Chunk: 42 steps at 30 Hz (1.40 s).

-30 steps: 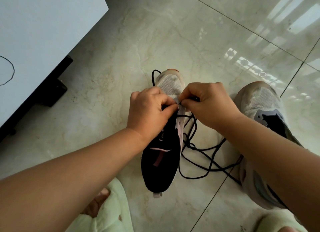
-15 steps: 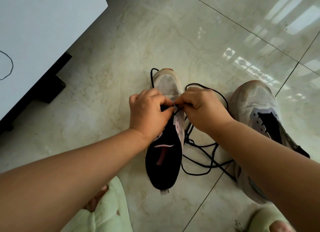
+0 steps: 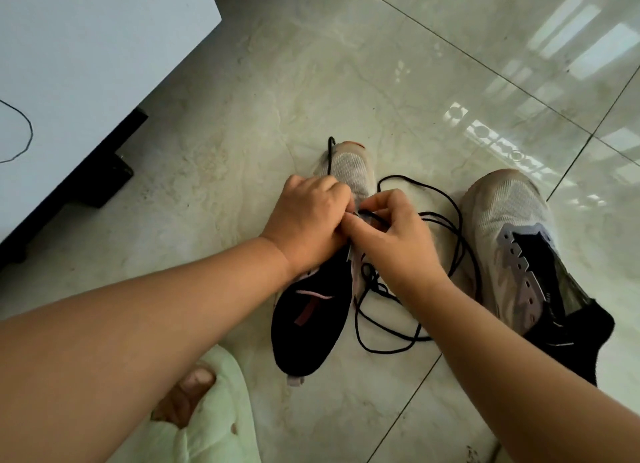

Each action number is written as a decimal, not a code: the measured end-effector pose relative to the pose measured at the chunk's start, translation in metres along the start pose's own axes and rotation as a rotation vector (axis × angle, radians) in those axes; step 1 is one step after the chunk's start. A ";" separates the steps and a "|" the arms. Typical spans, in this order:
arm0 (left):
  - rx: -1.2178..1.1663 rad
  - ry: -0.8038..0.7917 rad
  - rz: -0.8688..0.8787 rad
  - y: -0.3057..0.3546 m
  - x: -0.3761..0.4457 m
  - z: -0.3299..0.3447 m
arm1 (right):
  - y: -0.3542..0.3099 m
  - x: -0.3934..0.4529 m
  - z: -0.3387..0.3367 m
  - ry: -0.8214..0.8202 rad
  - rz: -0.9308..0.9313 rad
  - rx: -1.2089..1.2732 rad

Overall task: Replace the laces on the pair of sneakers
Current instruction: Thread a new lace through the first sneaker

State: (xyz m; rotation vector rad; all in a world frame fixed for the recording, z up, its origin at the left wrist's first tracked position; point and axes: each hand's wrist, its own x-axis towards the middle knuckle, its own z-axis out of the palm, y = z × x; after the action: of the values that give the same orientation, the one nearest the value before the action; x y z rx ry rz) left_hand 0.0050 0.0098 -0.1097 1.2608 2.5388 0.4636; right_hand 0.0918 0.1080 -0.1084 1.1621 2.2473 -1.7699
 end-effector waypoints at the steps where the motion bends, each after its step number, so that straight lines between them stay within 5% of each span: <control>1: 0.008 -0.034 0.026 0.000 0.002 -0.002 | 0.000 -0.001 0.003 0.014 0.030 0.014; 7: -0.009 -0.188 0.088 -0.007 0.009 -0.015 | -0.002 -0.002 0.004 0.086 0.107 0.066; 16: -0.381 -0.190 -0.032 -0.021 -0.025 -0.058 | -0.006 -0.016 0.016 0.272 -0.238 -0.222; 20: -0.487 -0.073 -0.135 -0.023 -0.035 -0.056 | -0.011 -0.015 0.014 0.079 -0.523 -0.261; 27: -0.373 -0.258 -0.171 -0.012 -0.037 -0.030 | -0.016 -0.013 -0.007 -0.111 -0.187 0.345; 34: -0.056 -0.208 0.099 -0.004 -0.026 -0.035 | -0.010 -0.015 -0.015 -0.249 -0.105 0.309; 42: -0.040 -0.234 0.150 -0.004 -0.025 -0.032 | -0.012 -0.012 -0.014 -0.195 -0.151 0.295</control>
State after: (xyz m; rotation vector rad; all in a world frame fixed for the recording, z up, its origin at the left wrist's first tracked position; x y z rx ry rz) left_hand 0.0050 -0.0183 -0.0797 1.4074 2.2429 0.3714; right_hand 0.0985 0.1128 -0.0885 0.8265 2.0616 -2.2251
